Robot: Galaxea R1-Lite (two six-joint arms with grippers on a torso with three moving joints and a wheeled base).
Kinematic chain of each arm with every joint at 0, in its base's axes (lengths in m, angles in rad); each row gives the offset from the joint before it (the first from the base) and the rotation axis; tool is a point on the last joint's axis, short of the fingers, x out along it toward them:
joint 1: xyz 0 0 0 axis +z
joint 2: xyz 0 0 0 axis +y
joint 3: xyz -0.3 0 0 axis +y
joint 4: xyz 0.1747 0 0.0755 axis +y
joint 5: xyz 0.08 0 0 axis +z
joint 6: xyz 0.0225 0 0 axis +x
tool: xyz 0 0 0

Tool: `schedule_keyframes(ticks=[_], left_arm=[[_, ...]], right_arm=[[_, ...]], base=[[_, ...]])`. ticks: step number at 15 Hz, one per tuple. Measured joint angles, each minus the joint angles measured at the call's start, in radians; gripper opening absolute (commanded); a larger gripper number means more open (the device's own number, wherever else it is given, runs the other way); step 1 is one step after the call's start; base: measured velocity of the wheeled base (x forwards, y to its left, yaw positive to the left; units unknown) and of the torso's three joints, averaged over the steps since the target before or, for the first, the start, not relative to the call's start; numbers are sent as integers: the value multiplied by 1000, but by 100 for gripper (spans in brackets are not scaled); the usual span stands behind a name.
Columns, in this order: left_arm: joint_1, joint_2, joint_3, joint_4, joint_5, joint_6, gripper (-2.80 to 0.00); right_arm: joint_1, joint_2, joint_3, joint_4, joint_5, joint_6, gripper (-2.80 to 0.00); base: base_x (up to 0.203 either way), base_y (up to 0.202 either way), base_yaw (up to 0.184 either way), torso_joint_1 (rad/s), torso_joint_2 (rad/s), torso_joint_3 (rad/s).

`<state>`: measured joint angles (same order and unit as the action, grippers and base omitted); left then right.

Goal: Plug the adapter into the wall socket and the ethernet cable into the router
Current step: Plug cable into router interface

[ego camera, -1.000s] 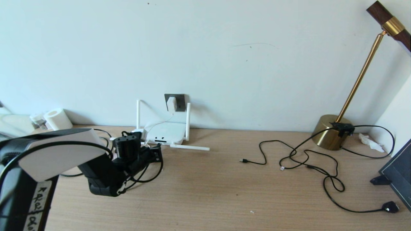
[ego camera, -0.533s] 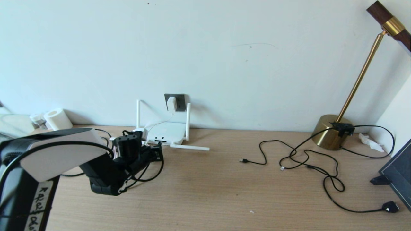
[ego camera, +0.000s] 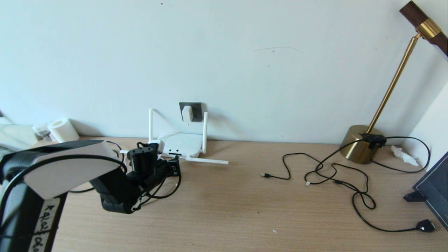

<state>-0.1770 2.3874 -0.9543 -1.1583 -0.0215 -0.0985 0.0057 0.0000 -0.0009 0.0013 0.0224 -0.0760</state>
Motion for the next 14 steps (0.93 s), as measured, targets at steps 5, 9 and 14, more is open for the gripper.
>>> schedule_keyframes(ticks=[5,9,14], left_arm=[[-2,-1,0,0,0,0,-280],[-3,-2,0,0,0,0,-280],[-1,-3,0,-1,0,-1,-280]], right_arm=[[0,0,0,0,0,0,0],[0,0,0,0,0,0,0],[0,0,0,0,0,0,0]], base=[[0,0,0,0,0,0],[0,0,0,0,0,0],[0,0,0,0,0,0]])
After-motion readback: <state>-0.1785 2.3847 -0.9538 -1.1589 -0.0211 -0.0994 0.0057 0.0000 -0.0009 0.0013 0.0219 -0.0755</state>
